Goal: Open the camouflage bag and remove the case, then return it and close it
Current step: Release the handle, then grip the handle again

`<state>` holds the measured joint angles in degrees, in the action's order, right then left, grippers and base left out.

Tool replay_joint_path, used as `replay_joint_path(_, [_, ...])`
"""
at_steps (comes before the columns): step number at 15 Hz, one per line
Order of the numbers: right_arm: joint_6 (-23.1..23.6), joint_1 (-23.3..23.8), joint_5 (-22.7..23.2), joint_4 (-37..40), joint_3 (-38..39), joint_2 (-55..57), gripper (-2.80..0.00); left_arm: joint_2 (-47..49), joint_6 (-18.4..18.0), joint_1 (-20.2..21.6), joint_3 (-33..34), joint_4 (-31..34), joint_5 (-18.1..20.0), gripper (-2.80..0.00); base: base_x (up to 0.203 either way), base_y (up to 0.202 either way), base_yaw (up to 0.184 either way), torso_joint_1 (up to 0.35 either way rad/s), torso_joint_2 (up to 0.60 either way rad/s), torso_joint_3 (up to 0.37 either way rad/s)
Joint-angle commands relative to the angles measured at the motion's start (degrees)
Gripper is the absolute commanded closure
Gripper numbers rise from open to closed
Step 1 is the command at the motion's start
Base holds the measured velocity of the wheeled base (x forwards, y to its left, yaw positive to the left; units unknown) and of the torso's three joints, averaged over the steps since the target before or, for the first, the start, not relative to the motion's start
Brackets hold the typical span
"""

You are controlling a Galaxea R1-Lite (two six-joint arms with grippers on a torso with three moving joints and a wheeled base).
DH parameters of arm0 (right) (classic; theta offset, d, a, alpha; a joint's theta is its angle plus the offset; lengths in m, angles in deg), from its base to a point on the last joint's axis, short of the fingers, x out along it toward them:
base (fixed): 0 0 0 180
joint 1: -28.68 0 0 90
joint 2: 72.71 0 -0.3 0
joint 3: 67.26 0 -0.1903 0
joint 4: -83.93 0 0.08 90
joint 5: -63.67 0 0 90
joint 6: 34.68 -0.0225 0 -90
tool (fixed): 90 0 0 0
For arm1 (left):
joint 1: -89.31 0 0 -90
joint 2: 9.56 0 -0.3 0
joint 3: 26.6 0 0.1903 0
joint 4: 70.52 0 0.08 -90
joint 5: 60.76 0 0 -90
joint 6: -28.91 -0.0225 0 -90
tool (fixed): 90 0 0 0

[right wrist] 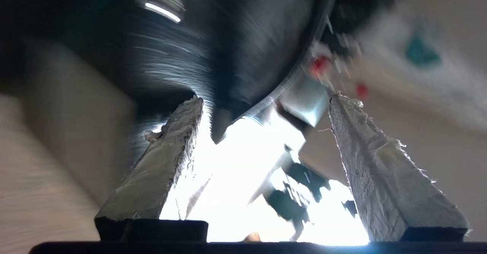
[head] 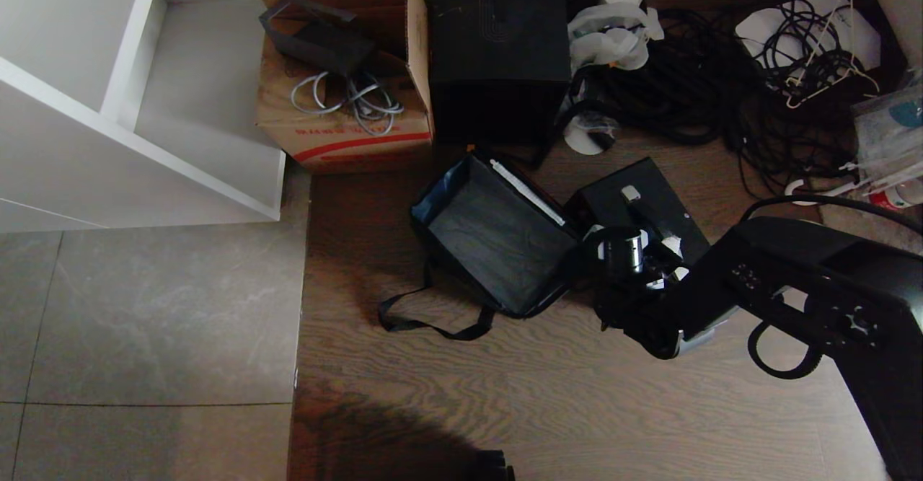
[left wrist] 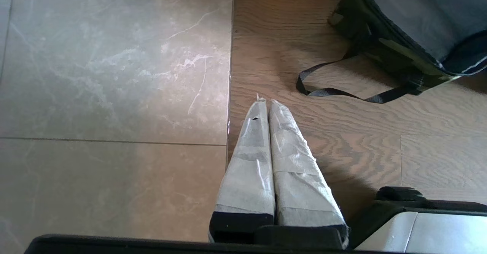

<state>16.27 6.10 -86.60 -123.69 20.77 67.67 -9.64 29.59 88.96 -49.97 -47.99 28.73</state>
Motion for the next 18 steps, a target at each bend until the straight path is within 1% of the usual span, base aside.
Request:
replay_joint_path(1, [-0.6,-2.5,2.2,0.4,0.0,-1.4,-2.8,0.0,0.0,0.0,0.4,0.0,0.0,0.0,0.0,0.0,0.0,0.0,0.0,0.0])
replay_joint_path(3, [-2.1,-3.4,2.3,2.6,1.2,-6.7,-2.8,0.1,0.0,0.0,0.4,0.0,0.0,0.0,0.0,0.0,0.0,0.0,0.0,0.0])
replay_joint_path(4, [-2.9,-3.6,2.4,4.4,2.4,-10.4,0.0,0.1,0.0,0.0,0.4,0.0,0.0,0.0,0.0,0.0,0.0,0.0,0.0,0.0])
replay_joint_path(6, [-3.9,-3.9,2.5,8.5,5.4,-20.1,0.0,0.1,0.0,0.0,0.4,0.0,0.0,0.0,0.0,0.0,0.0,0.002,0.01,-0.003])
replay_joint_path(8, [-4.4,-4.0,2.6,12.8,10.4,-32.0,0.0,0.1,0.0,0.0,0.4,0.0,0.0,0.0,0.0,0.0,0.0,0.0,0.0,0.0])
replay_joint_path(13, [-5.0,-3.7,2.4,20.9,28.4,-66.9,0.0,0.1,0.0,0.0,0.4,0.0,0.0,0.0,0.0,0.0,0.0,0.0,0.0,0.0])
replay_joint_path(16, [-6.9,-0.5,2.6,24.5,37.7,-87.4,0.0,0.1,0.0,0.0,0.4,0.0,0.0,0.0,0.0,0.0,0.0,0.0,0.0,0.0])
replay_joint_path(17, [-8.5,1.1,3.0,25.4,41.3,-94.1,0.0,0.1,0.0,0.0,0.4,0.0,0.0,0.0,0.0,0.0,0.0,0.0,0.0,0.0])
replay_joint_path(18, [-11.3,3.1,4.6,26.4,45.3,-99.6,0.0,0.1,0.0,0.0,0.4,0.0,0.0,0.0,0.0,0.0,0.0,0.0,0.0,0.0])
